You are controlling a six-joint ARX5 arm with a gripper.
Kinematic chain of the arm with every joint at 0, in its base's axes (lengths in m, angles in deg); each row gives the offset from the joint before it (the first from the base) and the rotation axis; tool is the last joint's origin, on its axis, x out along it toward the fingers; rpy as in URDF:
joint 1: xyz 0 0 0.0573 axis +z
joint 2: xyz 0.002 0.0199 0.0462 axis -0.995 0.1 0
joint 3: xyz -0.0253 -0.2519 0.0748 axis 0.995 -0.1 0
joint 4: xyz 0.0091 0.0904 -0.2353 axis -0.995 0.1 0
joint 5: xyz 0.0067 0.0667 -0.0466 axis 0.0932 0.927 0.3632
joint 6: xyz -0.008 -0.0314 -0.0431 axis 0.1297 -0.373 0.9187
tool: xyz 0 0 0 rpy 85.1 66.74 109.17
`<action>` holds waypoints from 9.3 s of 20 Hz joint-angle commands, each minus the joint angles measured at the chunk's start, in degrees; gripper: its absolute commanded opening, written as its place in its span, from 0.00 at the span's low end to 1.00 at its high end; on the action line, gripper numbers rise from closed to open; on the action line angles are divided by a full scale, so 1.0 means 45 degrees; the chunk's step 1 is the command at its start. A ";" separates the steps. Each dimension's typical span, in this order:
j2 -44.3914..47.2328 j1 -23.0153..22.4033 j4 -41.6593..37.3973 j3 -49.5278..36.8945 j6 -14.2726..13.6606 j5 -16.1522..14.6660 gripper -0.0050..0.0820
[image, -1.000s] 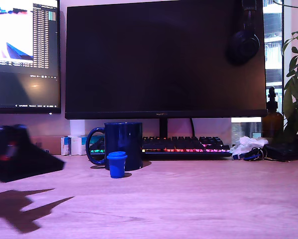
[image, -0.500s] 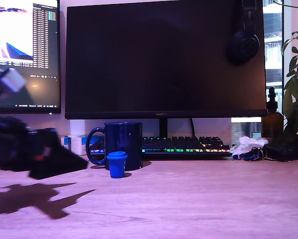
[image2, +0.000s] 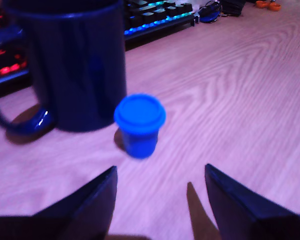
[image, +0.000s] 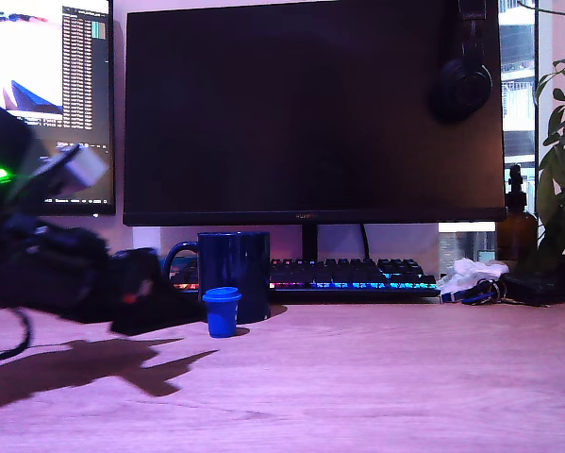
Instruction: Pick up the coffee capsules on the table and drop them inside the coffee cup
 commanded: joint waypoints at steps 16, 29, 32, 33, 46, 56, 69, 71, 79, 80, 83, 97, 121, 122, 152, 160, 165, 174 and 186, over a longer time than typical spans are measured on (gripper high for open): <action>0.1642 -0.0481 0.1661 0.2210 -0.0374 0.0466 0.63; 0.2137 -0.0840 0.1817 0.3162 -0.0364 0.0753 0.63; 0.2137 -0.0840 0.2001 0.3162 -0.0364 0.0758 0.63; 0.2137 -0.0840 0.2030 0.3167 -0.0364 0.0889 0.63; 0.2137 -0.0840 0.2079 0.3167 -0.0374 0.1511 0.22; 0.1185 -0.0840 0.3565 0.3167 -0.0374 0.1355 0.22; -0.3133 -0.0840 0.7631 0.3167 -0.0364 0.1311 0.22; -0.3662 -0.0840 0.7752 0.3186 -0.0364 0.1316 0.22; -0.3959 -0.0801 1.0044 0.5464 -0.0277 0.1423 0.22; -0.3954 -0.0767 1.0418 0.5867 -0.0277 0.1423 0.22; -0.3861 -0.0593 1.1540 0.7072 -0.0282 0.1438 0.22; -0.1044 -0.0078 1.4664 1.1050 -0.0369 0.1744 0.23; 0.1379 0.0087 1.7369 1.2779 -0.0423 0.1758 0.23; 0.1379 0.0087 1.7369 1.2779 -0.0423 0.1758 0.23; -0.0160 0.0612 1.9492 1.3542 0.0053 -0.1277 0.03; -0.0976 0.0840 2.0167 1.3469 0.0194 -0.2045 0.03; -0.1603 0.0947 2.0317 1.3415 0.0078 -0.2594 0.03; -0.1821 0.0947 1.9671 1.3245 -0.0325 -0.2749 0.03; -0.3701 0.0952 1.6315 0.9578 -0.0384 -0.3230 0.03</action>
